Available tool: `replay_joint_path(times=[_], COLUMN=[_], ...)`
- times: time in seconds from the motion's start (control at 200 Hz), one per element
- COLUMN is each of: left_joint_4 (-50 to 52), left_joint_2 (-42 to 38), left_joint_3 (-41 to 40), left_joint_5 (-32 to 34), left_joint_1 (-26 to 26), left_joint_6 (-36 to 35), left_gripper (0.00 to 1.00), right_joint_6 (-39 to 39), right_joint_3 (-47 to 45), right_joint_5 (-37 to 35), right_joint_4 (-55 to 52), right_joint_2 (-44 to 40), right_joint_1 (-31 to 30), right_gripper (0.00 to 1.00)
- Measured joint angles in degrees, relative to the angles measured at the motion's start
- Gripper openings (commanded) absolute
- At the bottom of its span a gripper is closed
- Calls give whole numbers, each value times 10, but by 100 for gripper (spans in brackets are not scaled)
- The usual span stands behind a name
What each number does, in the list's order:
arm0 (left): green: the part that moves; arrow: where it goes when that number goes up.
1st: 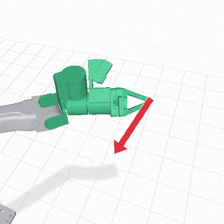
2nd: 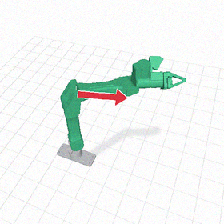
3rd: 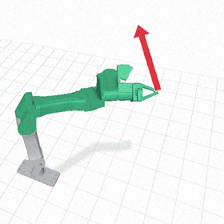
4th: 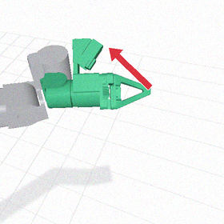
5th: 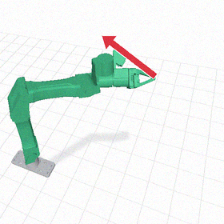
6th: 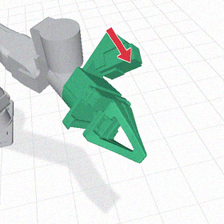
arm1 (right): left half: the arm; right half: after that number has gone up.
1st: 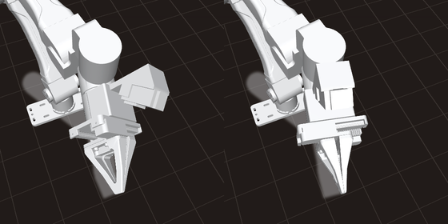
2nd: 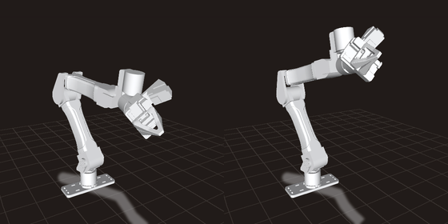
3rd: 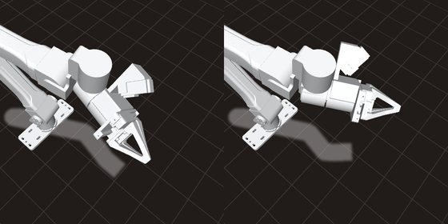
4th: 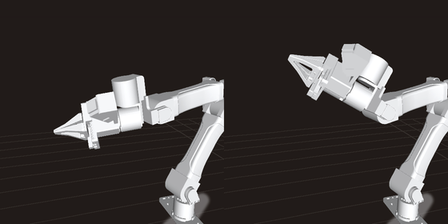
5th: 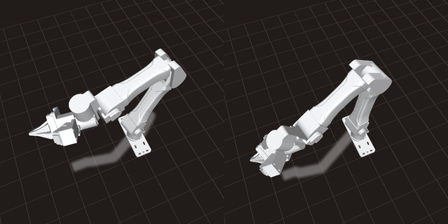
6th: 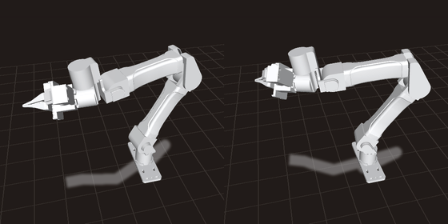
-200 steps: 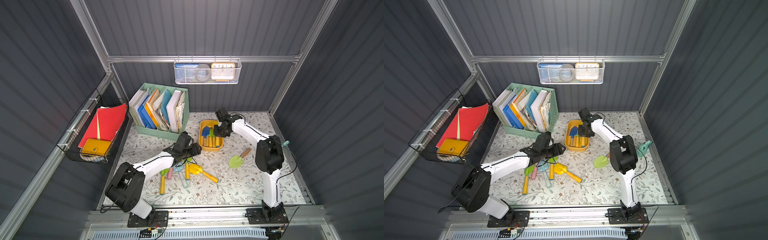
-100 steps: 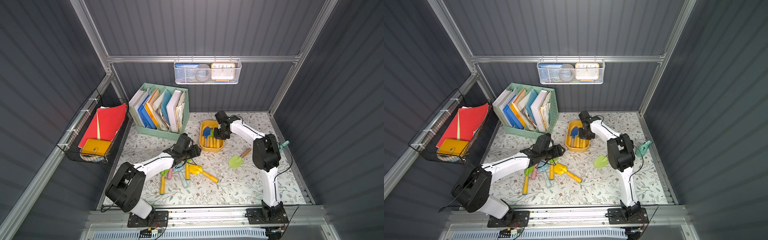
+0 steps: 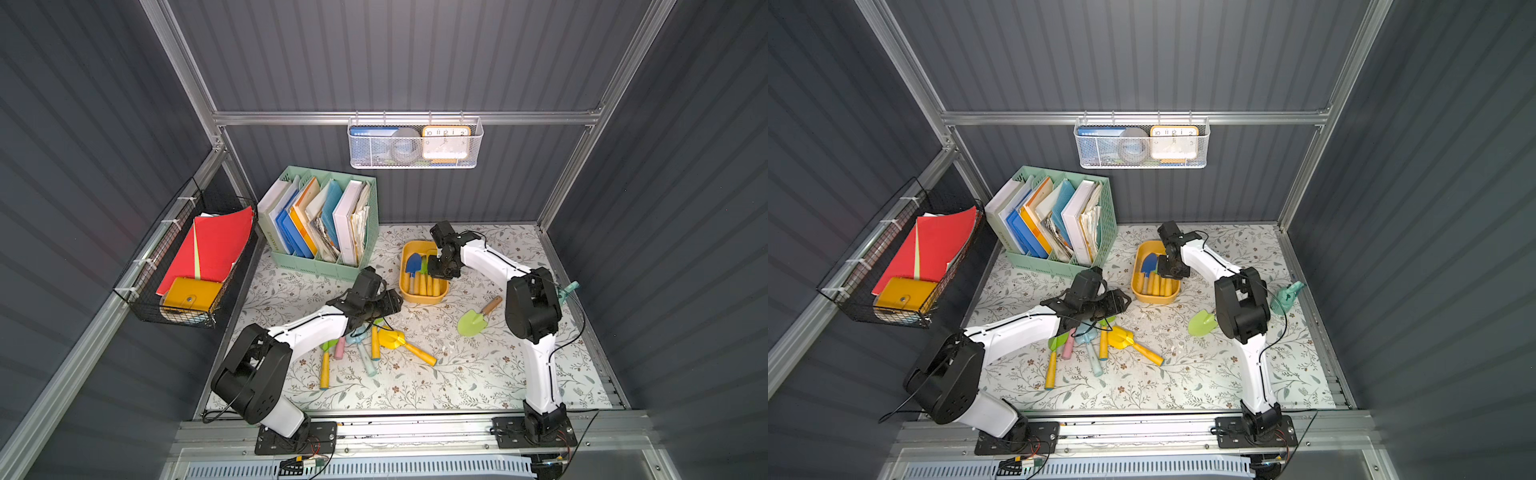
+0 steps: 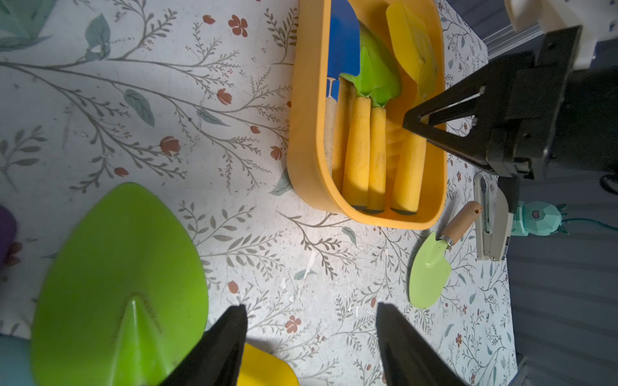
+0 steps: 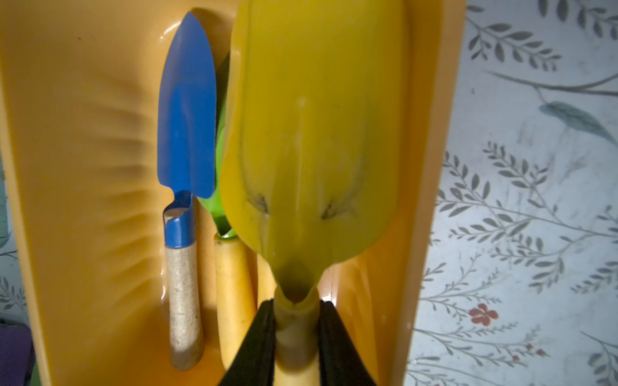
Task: Put the shovel into the storage box
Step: Place the shovel in the storage box.
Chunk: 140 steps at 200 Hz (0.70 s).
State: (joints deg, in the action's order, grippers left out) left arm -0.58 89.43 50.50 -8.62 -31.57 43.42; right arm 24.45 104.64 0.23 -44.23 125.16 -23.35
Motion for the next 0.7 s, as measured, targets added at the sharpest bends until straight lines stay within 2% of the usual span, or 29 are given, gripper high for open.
replay_joint_path(times=[0.265,0.545,0.7], left_joint_4=[-3,-12,-12], left_joint_2=[4,4,4], left_joint_3=[-4,-6,-8], left_joint_5=[-4,-6,-6], left_joint_1=[0,0,0], left_joint_6=[1,7,8], left_gripper=[66,66,66], right_joint_6=[5,6,10], right_joint_3=[0,-2,-39], right_joint_5=[0,3,18], right_joint_4=[-1,0,14], right_joint_2=[0,-7,-56], right_joint_1=[1,4,4], right_gripper=[31,32,32])
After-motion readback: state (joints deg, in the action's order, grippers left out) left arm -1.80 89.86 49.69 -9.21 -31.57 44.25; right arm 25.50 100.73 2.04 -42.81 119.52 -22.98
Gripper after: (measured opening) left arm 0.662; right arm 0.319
